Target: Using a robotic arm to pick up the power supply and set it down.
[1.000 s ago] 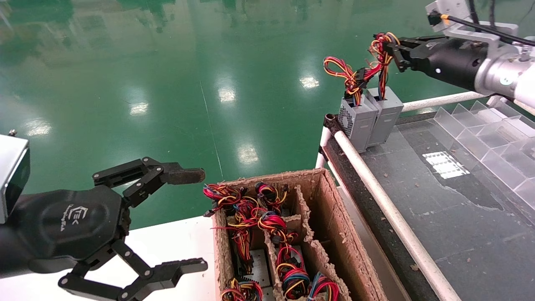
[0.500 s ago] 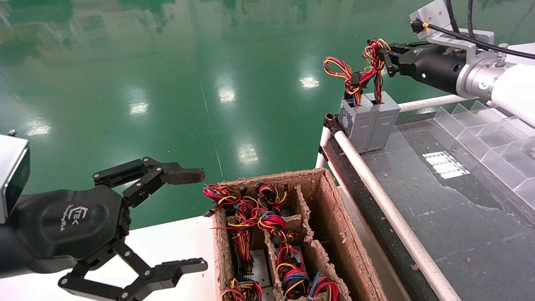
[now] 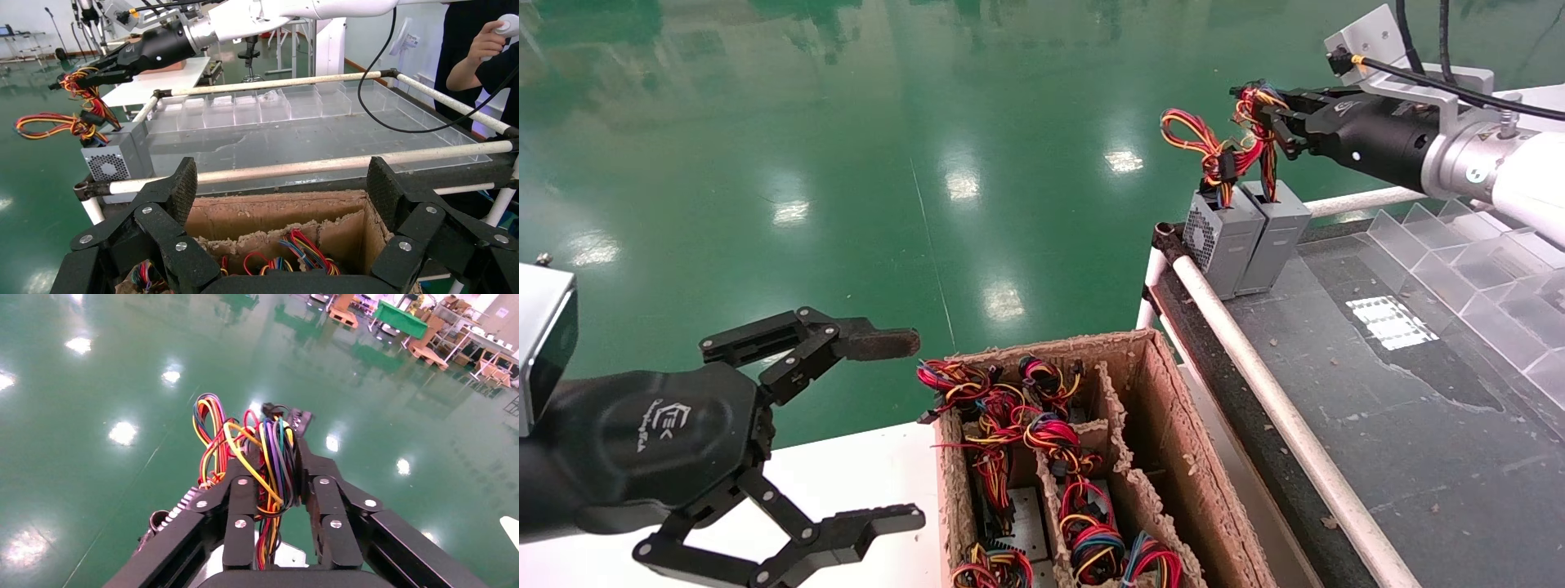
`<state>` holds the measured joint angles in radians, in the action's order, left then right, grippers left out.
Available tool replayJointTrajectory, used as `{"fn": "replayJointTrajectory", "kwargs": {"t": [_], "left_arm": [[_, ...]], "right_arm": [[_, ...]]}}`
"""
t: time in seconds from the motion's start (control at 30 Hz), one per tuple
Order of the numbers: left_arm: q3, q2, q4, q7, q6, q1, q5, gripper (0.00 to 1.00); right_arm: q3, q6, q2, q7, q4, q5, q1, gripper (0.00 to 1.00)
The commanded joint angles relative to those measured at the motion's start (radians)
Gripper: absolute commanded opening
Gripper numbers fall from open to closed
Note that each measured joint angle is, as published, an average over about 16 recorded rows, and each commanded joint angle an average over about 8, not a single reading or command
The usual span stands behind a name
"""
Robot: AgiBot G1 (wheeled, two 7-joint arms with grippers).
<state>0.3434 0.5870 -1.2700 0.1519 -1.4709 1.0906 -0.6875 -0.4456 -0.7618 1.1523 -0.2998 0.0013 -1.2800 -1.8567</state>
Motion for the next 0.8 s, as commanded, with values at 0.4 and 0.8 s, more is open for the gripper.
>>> {"fn": "replayJointTrajectory", "kwargs": {"t": [0.4,0.8], "left_arm": [[0.000,0.000,0.000,0.000,0.000,0.000,0.000,1.00],[0.000,0.000,0.000,0.000,0.000,0.000,0.000,1.00]], "right_arm": [[0.007,-0.037,-0.028,0.013,0.000,0.010,-0.013,1.00],[0.042,-0.216,-0.088,0.049,0.034,0.064,-0.025,1.00]]}}
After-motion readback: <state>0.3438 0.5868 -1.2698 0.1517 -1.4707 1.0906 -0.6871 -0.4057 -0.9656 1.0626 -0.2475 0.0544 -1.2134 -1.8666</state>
